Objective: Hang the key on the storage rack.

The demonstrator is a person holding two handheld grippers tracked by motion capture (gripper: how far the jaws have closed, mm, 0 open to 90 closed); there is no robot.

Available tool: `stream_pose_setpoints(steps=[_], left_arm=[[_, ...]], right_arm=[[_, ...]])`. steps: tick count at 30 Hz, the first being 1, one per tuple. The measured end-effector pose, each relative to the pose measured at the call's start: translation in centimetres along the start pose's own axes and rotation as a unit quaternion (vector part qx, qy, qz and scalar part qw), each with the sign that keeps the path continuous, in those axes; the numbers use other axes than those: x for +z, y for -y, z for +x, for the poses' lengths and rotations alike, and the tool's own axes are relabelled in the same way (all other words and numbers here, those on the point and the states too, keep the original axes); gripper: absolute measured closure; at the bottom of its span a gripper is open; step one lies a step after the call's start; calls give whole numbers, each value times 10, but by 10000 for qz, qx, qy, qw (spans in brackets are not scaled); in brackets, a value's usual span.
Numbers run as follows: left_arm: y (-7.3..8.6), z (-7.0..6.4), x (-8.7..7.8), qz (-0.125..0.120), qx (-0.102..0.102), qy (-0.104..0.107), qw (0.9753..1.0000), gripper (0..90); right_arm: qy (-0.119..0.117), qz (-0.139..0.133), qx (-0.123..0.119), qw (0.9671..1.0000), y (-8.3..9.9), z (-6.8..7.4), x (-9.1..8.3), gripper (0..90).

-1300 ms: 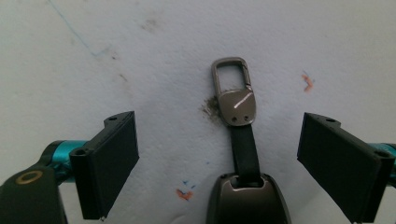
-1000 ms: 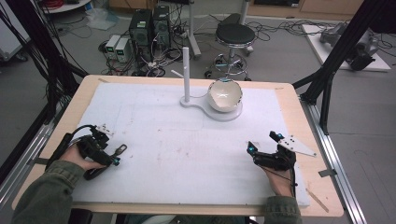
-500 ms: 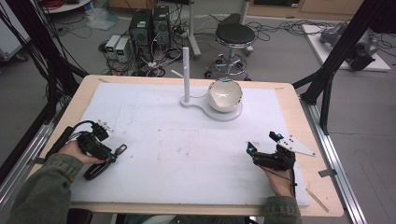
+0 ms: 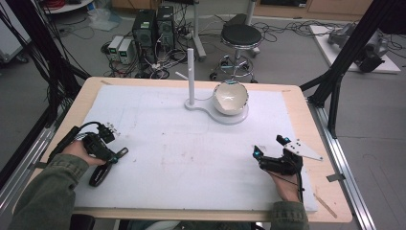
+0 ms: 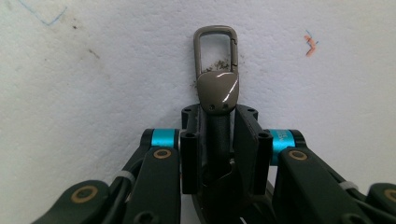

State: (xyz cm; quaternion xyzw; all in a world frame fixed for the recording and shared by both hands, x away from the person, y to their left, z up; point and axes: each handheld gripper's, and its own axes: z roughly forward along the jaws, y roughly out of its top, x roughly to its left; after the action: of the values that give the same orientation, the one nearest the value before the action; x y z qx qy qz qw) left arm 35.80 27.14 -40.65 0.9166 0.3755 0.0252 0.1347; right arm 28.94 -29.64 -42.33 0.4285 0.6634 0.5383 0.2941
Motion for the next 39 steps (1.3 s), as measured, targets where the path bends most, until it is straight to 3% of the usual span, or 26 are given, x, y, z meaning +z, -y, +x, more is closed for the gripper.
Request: stream_pose_setpoints(steps=[2,4,15,20,25,27,34,39], left_arm=[[0,-3,0,0,-18,-77,10000,742],[0,-6,0,1,86,-124,9999,814],[0,-11,0,-38,184,-237,9995,836],[1,-10,-1,-33,269,-75,9996,843],[2,-8,-6,-187,238,106,9995,846],[3,-8,-8,-225,216,87,9995,846],[-2,-10,-22,-336,318,206,9987,845],[-10,-9,-41,-646,319,246,9971,843]], right_arm=[[17,-17,13,10000,0,0,-1,5],[16,-15,38,10000,0,0,-1,5],[32,-43,11,10000,0,-1,-1,5],[54,-43,36,10000,-1,0,-2,5],[56,-66,35,10000,-1,-1,-2,5],[48,-51,47,10000,-1,0,-2,5],[56,-97,33,9999,-1,-1,-2,5],[38,-129,42,9999,-1,-2,-3,5]])
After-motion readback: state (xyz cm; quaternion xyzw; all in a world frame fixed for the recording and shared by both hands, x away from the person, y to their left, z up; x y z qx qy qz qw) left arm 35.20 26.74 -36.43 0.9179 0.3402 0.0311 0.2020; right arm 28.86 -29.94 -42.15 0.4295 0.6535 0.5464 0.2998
